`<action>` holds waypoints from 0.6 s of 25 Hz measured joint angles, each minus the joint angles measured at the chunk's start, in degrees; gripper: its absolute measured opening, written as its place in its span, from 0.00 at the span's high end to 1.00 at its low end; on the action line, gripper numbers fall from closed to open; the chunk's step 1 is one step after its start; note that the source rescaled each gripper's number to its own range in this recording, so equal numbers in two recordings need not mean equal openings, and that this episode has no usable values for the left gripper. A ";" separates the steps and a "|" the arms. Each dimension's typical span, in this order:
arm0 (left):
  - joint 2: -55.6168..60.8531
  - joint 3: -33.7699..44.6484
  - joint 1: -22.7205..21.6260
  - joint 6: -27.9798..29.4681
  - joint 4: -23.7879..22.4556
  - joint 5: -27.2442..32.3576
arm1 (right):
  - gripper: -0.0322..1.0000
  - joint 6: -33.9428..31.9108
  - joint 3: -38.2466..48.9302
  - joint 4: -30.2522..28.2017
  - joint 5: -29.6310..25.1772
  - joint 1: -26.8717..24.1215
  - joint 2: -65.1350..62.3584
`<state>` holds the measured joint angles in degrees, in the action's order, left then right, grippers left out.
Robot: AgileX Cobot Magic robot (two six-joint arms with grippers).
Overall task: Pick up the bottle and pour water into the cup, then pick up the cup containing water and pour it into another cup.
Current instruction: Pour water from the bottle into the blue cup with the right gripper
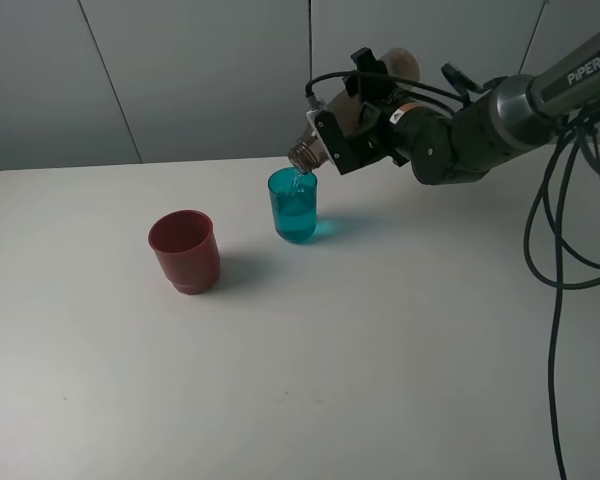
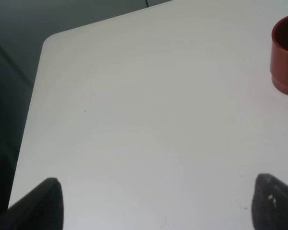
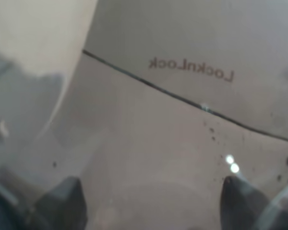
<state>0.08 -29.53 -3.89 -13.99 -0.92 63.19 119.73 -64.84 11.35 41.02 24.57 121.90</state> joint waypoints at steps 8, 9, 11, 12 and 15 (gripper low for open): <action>0.00 0.00 0.00 0.00 0.00 0.00 | 0.97 0.00 -0.52 -2.98 1.24 0.00 0.00; 0.00 0.00 0.00 0.00 0.00 0.00 | 0.97 0.00 -0.60 -3.38 1.53 0.00 0.00; 0.00 0.00 0.00 0.00 0.00 0.00 | 0.97 0.00 -0.60 -4.33 1.65 0.00 0.00; 0.00 0.00 0.00 0.00 0.00 0.00 | 0.97 0.00 -0.60 -4.68 1.65 0.00 0.00; 0.00 0.00 0.00 0.00 0.00 0.00 | 0.97 0.00 -0.60 -4.93 1.75 0.00 0.00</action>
<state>0.08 -29.53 -3.89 -13.99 -0.92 63.19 119.73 -65.44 6.42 42.77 24.57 121.90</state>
